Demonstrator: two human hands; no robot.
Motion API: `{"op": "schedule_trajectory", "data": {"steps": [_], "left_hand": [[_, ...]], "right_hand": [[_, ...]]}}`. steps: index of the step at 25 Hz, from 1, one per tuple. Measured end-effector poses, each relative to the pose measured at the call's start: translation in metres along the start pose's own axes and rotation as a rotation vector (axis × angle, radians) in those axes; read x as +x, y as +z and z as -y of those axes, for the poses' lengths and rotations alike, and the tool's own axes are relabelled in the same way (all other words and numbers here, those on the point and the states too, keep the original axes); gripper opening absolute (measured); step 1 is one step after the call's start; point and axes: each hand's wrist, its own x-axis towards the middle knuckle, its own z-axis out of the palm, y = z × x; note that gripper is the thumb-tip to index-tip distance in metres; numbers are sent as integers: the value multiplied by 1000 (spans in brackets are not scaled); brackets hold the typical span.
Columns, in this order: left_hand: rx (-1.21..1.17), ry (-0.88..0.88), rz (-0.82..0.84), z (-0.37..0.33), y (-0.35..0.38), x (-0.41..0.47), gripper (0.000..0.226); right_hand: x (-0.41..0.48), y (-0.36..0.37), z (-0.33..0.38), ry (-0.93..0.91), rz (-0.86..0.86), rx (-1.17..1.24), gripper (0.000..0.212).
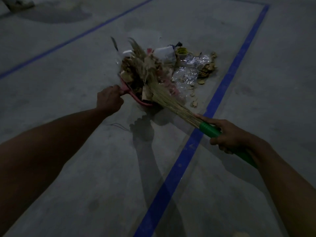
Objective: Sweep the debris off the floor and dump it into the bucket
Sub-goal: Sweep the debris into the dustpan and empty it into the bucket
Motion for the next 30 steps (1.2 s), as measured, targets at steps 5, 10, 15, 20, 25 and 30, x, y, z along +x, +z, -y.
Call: {"op": "schedule_trajectory", "data": {"steps": [5,10,15,20,25,30], "left_hand": [[12,32,-73,-20,-3,10,36],[-25,-10,-105,-45,3,18,36],[-58,-177,-52,-74,5,27,49],[-113,-204,-26,-101,-80,51,50],[-129,-290,78,-138,-253,42,38],[-156,-343,171,-196,-466,22,36]], "right_hand": [[-5,-8,11,10,-70,-16,107],[4,-21,12,38,-103,69,107],[26,-49,25,141,-28,180,104],[3,-126,75,213,-16,243,105],[-105,-201,194,255,12,294,105],[-259,-278,334,254,46,328,103]]}}
